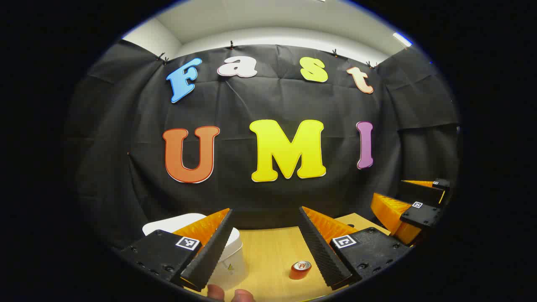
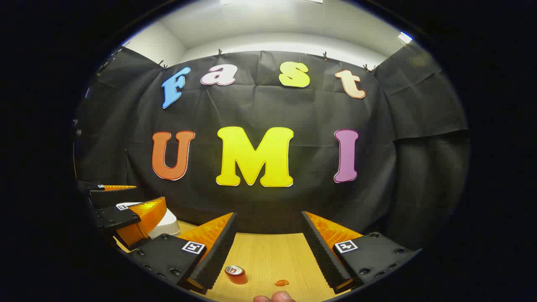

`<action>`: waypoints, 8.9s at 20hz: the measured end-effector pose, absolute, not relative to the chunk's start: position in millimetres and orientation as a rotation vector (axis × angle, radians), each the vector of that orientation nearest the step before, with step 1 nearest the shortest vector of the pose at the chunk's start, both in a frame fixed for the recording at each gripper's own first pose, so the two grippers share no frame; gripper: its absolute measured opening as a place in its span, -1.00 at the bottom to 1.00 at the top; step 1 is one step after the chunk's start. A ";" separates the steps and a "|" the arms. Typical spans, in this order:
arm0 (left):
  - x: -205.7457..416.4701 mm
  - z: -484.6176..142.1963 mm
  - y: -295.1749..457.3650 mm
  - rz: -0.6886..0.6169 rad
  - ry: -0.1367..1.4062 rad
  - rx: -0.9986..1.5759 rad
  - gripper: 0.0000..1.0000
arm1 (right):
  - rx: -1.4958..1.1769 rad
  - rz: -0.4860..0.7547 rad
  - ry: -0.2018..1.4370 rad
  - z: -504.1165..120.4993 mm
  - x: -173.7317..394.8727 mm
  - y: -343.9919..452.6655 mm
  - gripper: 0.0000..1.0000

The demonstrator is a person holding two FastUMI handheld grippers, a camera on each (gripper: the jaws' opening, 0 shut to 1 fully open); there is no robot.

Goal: Press the lid of the desktop garbage bin to open it, pick up the crumpled paper on the desktop and throw it into the bin, then pick up the pop can on the desktop and drop it into the bin, and finally close the garbage bin lid.

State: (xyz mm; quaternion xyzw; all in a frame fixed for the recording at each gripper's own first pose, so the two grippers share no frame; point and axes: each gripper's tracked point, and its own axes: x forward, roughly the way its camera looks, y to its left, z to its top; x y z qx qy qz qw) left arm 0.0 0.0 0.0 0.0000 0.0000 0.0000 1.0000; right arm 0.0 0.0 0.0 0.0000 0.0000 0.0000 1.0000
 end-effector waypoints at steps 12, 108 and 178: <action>-3.5 18.4 40.1 0.232 -0.050 -0.036 0.96 | 0.024 0.050 0.013 -2.1 15.0 -2.8 0.92; -18.5 -9.8 -8.1 0.063 0.049 -0.024 0.99 | -0.043 0.217 0.438 -203.3 33.2 -50.7 0.89; -143.7 -56.6 149.1 0.378 0.155 -0.108 1.00 | -0.089 0.789 0.284 -34.9 80.4 269.8 -0.79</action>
